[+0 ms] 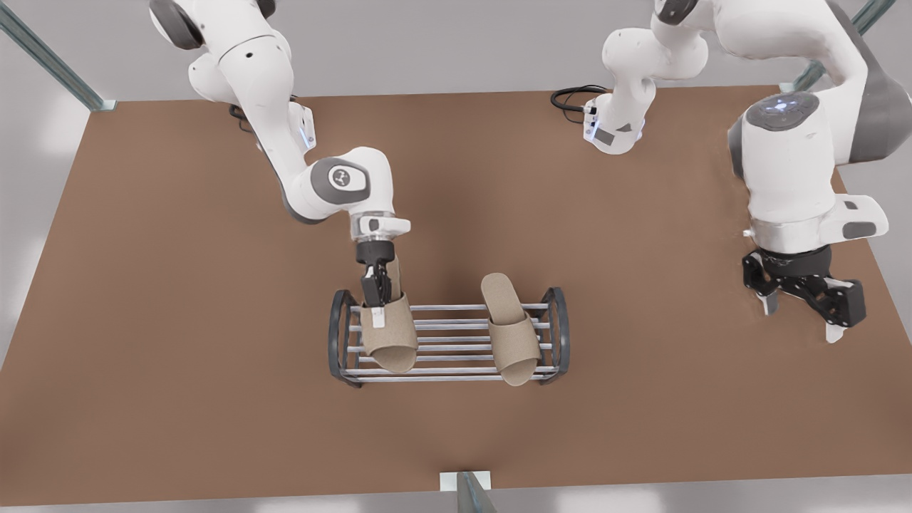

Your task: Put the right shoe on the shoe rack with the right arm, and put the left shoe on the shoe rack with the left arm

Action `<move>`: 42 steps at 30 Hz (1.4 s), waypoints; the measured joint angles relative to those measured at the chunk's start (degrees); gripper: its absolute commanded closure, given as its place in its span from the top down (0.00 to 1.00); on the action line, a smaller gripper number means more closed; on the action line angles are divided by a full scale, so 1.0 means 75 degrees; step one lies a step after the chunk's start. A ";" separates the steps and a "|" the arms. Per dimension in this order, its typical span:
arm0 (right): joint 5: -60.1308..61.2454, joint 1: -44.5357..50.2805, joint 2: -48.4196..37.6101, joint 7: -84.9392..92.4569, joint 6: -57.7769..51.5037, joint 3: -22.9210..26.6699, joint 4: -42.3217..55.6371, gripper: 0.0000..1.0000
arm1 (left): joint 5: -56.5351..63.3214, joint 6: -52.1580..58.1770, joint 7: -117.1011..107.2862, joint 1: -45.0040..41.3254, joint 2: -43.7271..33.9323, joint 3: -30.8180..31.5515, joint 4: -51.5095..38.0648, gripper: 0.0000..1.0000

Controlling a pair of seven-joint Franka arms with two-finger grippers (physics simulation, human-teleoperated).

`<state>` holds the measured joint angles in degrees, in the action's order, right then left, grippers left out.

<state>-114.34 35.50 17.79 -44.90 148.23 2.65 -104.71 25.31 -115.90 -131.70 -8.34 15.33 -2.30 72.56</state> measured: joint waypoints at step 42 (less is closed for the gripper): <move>0.0956 0.0062 0.0078 -0.0033 -0.1475 -0.0491 -0.0753 1.00 | -0.2777 0.5666 1.6547 -0.0096 -0.1310 0.0642 0.1005 1.00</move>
<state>-107.17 35.97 18.38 -45.14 137.17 -1.03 -110.35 4.49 -73.40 -7.60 -9.06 5.51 2.52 80.10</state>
